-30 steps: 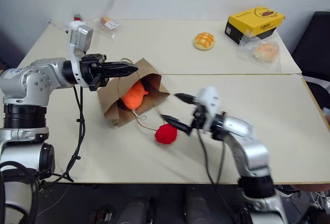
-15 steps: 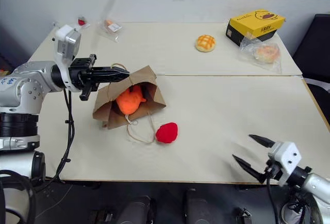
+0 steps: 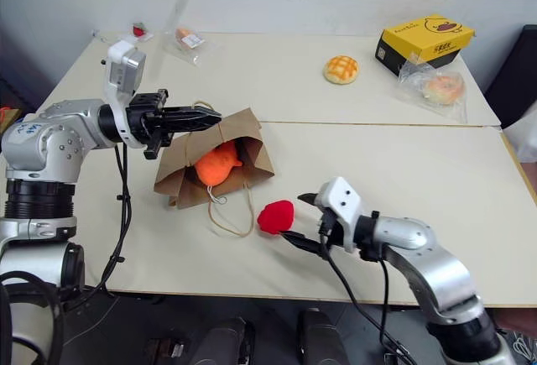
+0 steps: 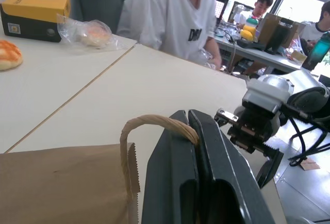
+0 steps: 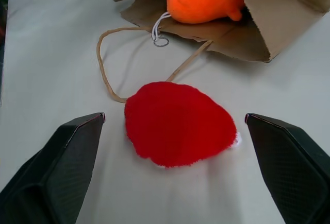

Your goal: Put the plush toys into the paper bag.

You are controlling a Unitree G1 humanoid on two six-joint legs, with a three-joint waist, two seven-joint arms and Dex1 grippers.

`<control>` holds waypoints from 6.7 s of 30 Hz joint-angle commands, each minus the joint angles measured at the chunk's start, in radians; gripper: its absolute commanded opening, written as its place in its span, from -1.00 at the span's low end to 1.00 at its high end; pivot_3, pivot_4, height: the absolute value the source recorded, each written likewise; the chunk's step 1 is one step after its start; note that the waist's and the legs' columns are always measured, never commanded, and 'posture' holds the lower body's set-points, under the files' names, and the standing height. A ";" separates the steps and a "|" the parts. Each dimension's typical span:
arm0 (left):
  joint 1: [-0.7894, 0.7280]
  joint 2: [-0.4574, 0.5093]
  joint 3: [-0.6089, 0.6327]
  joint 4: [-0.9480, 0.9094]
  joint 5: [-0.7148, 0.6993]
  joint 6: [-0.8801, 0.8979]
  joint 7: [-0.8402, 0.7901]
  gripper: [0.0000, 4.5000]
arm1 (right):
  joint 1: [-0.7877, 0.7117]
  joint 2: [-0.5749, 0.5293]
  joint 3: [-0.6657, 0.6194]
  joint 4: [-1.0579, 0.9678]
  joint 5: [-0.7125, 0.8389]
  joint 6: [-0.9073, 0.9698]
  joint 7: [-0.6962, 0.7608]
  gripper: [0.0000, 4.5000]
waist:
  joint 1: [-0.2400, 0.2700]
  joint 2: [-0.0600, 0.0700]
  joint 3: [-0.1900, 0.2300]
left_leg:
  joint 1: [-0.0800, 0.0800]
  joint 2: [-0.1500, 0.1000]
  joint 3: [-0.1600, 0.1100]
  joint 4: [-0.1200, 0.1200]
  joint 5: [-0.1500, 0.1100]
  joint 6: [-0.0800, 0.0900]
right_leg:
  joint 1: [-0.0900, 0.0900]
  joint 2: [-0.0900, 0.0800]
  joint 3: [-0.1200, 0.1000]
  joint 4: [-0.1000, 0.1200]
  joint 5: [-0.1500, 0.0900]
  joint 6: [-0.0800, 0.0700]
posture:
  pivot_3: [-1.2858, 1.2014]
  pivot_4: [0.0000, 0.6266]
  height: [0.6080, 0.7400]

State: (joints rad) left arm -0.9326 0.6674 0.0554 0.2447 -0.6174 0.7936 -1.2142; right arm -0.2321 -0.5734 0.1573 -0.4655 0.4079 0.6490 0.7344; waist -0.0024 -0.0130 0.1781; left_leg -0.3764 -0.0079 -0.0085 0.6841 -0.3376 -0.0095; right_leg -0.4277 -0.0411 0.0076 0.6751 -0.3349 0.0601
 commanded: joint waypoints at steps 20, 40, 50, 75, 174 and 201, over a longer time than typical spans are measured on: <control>-0.065 -0.017 0.018 0.012 -0.015 0.021 0.005 -1.00 | -0.114 0.130 0.088 0.122 -0.055 -0.064 0.034 -0.74 | -0.004 0.000 0.000 | 0.000 0.000 0.000 0.000 0.000 0.000 | 0.000 0.000 0.000 0.002 0.000 0.000 | 0.03 -0.52 1.00; -0.118 -0.010 0.060 0.012 -0.077 0.163 0.025 -1.00 | -0.464 0.582 0.088 0.457 -0.179 0.001 -0.420 -0.91 | -0.031 0.000 0.000 | 0.000 0.000 -0.001 -0.001 0.001 -0.002 | -0.002 0.000 -0.001 0.004 0.000 0.000 | 0.03 -0.52 1.00; -0.083 -0.021 0.100 -0.039 -0.119 0.212 0.076 -1.00 | -0.529 0.723 -0.091 0.747 -0.197 -0.176 -0.608 -0.91 | -0.051 0.000 0.000 | 0.000 0.000 -0.001 -0.002 0.001 -0.002 | -0.003 0.000 -0.001 0.004 0.000 0.000 | 0.03 -0.52 1.00; -0.048 -0.042 0.086 -0.036 -0.103 0.158 0.074 -1.00 | -0.635 0.731 -0.023 1.131 -0.286 -0.571 -0.246 0.00 | -0.090 0.000 0.000 | 0.001 0.000 -0.001 -0.002 0.002 -0.003 | -0.002 0.000 -0.001 0.006 0.000 0.000 | 0.03 -0.52 1.00; 0.024 -0.062 0.127 -0.072 -0.111 0.035 0.140 -1.00 | -0.204 0.597 -0.297 0.386 1.285 0.066 -1.244 -0.99 | -0.050 -0.001 -0.001 | -0.001 0.001 -0.002 -0.006 0.001 0.000 | -0.001 -0.001 -0.001 -0.003 0.000 0.000 | 0.03 -0.52 1.00; -0.075 -0.192 0.159 0.162 0.014 -0.190 0.334 -1.00 | -0.641 0.113 -0.388 0.531 1.464 0.257 -1.036 -0.99 | -0.027 0.000 -0.001 | -0.014 0.002 -0.001 -0.001 0.001 0.001 | -0.011 -0.001 -0.003 -0.003 0.001 0.001 | 0.03 -0.52 1.00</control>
State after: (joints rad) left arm -1.0105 0.4759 0.2163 0.4127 -0.6248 0.6239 -0.9030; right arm -0.8825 -0.4690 -0.2396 0.0868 1.8849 0.8971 -0.3132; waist -0.0298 -0.0128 0.1775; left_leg -0.3902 -0.0061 -0.0089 0.6826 -0.3365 -0.0084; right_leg -0.4385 -0.0424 0.0049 0.6726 -0.3344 0.0611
